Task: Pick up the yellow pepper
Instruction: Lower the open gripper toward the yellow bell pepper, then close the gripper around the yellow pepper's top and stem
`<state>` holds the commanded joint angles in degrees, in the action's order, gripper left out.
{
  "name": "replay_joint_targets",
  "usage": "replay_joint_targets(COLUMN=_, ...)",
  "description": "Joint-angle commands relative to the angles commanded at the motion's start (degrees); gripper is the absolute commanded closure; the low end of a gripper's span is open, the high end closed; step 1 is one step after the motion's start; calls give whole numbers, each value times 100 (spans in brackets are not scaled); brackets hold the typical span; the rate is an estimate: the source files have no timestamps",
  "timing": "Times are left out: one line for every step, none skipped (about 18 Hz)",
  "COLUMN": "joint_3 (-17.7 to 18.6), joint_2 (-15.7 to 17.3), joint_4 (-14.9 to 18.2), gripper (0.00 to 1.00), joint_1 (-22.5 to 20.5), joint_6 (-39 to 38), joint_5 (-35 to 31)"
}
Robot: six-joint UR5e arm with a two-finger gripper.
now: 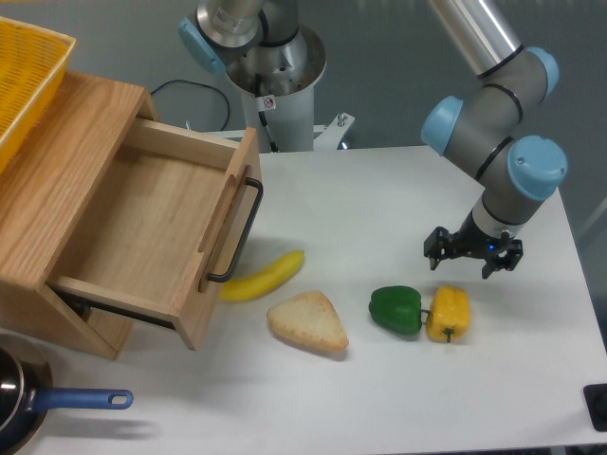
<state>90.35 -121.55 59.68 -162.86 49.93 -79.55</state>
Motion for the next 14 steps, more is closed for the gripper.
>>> replay_joint_targets(joint_3=-44, joint_2=-18, joint_4=0, gripper=0, joint_1=0, joint_6=-53, joint_5=53)
replay_joint_targets(joint_3=-88, joint_2=-53, joint_4=0, gripper=0, joint_1=0, joint_6=-71, joint_5=88)
replay_joint_targets(joint_3=-140, joint_2=-105, joint_4=0, gripper=0, joint_1=17, joint_6=-71, joint_5=88)
replay_joint_targets(joint_3=-210, joint_2=-140, joint_4=-9, gripper=0, joint_1=18, joint_6=-71, joint_5=97)
replay_joint_targets(joint_3=-255, joint_2=-167, joint_4=0, gripper=0, joint_1=26, joint_6=-71, joint_5=167)
replay_joint_targets(joint_3=-281, joint_2=-193, joint_4=-9, gripper=0, joint_1=26, joint_6=-71, joint_5=246)
replay_joint_targets(joint_3=-290, joint_2=-202, joint_4=-17, gripper=0, joint_1=44, joint_6=-71, joint_5=281)
replay_joint_targets(joint_3=-299, joint_2=-228, joint_4=-70, gripper=0, joint_1=70, joint_6=-71, joint_5=282)
replay_joint_targets(joint_3=-308, joint_2=-255, joint_4=-96, gripper=0, joint_1=70, joint_6=-71, joint_5=290)
replay_joint_targets(joint_3=-325, joint_2=-264, joint_4=-105, gripper=0, joint_1=70, joint_6=-71, joint_5=291)
replay_joint_targets(joint_3=-325, joint_2=-273, joint_4=-105, gripper=0, joint_1=79, joint_6=-71, joint_5=299)
replay_joint_targets(joint_3=-325, joint_2=-281, joint_4=-114, gripper=0, joint_1=105, joint_6=-71, joint_5=299)
replay_joint_targets(joint_3=-325, joint_2=-308, joint_4=-123, gripper=0, joint_1=123, joint_6=-71, joint_5=299)
replay_joint_targets(joint_3=-325, joint_2=-316, joint_4=-123, gripper=0, joint_1=132, joint_6=-71, joint_5=299)
